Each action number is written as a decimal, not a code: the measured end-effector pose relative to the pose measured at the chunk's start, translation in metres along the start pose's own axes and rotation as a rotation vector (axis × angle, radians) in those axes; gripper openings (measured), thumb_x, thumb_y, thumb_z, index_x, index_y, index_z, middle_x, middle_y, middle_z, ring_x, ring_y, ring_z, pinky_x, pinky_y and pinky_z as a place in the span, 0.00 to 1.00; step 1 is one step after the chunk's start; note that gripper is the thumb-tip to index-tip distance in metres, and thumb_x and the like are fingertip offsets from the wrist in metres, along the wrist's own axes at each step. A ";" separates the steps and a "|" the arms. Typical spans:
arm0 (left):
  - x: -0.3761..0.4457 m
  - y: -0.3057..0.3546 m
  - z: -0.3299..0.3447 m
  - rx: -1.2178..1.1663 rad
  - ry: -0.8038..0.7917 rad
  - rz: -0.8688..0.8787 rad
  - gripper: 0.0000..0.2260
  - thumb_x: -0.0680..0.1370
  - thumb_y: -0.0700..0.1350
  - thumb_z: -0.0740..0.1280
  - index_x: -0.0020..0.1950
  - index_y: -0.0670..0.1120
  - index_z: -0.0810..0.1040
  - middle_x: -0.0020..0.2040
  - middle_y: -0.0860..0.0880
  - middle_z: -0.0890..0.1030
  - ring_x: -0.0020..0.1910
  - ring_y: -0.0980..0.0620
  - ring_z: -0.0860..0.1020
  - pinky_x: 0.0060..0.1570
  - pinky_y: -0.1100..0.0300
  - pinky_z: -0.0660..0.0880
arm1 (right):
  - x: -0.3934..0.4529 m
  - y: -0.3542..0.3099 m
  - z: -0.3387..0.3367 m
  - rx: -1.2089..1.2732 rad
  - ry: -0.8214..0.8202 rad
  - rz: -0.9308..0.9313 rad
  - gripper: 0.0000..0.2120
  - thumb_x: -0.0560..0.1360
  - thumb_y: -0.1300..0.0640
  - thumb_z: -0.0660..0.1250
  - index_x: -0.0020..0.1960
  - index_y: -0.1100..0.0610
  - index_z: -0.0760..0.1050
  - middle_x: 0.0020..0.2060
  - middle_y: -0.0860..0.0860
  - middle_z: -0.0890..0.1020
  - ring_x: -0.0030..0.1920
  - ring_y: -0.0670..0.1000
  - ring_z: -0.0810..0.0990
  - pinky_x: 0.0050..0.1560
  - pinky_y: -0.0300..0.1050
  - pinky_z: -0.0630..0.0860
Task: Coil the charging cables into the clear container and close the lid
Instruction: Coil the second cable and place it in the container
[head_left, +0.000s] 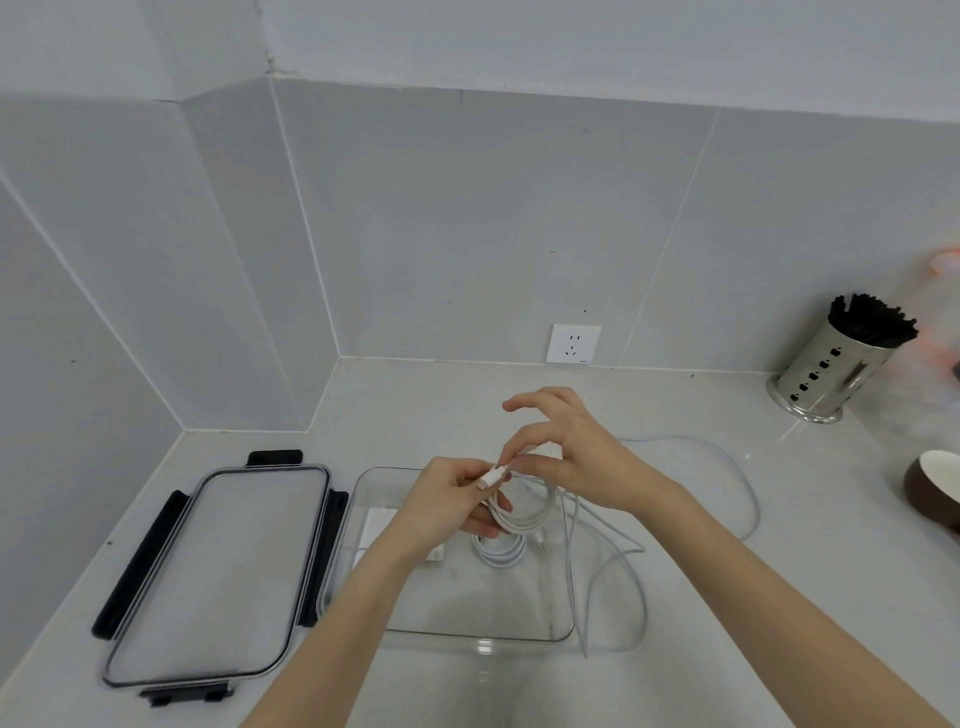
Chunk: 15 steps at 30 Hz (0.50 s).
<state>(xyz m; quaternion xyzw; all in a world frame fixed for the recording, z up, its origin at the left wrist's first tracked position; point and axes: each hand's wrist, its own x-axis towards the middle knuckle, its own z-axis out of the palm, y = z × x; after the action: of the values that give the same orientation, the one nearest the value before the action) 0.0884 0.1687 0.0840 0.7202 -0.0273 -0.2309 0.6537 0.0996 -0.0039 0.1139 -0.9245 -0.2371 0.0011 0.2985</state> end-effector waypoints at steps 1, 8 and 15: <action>0.000 0.000 -0.001 -0.021 0.000 -0.004 0.08 0.77 0.43 0.64 0.51 0.40 0.80 0.33 0.47 0.81 0.27 0.54 0.80 0.33 0.61 0.81 | -0.001 -0.002 -0.003 0.039 -0.005 0.030 0.04 0.74 0.54 0.67 0.46 0.48 0.81 0.61 0.44 0.70 0.63 0.44 0.60 0.54 0.24 0.63; -0.002 0.000 -0.006 -0.042 -0.014 0.002 0.07 0.78 0.42 0.63 0.47 0.42 0.80 0.30 0.50 0.81 0.27 0.53 0.80 0.30 0.61 0.80 | -0.003 -0.003 -0.012 0.022 -0.074 0.107 0.03 0.73 0.55 0.68 0.45 0.54 0.80 0.60 0.49 0.72 0.62 0.46 0.62 0.57 0.35 0.61; 0.000 -0.003 -0.001 -0.018 -0.009 -0.007 0.08 0.78 0.42 0.62 0.43 0.45 0.81 0.29 0.51 0.81 0.26 0.54 0.80 0.29 0.62 0.79 | 0.000 -0.006 -0.008 -0.370 -0.184 0.014 0.07 0.75 0.58 0.63 0.48 0.60 0.78 0.63 0.52 0.70 0.67 0.51 0.61 0.65 0.44 0.64</action>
<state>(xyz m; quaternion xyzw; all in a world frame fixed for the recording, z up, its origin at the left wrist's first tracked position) 0.0876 0.1701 0.0815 0.7134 -0.0259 -0.2367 0.6591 0.0982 -0.0040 0.1245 -0.9612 -0.2532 0.0440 0.1006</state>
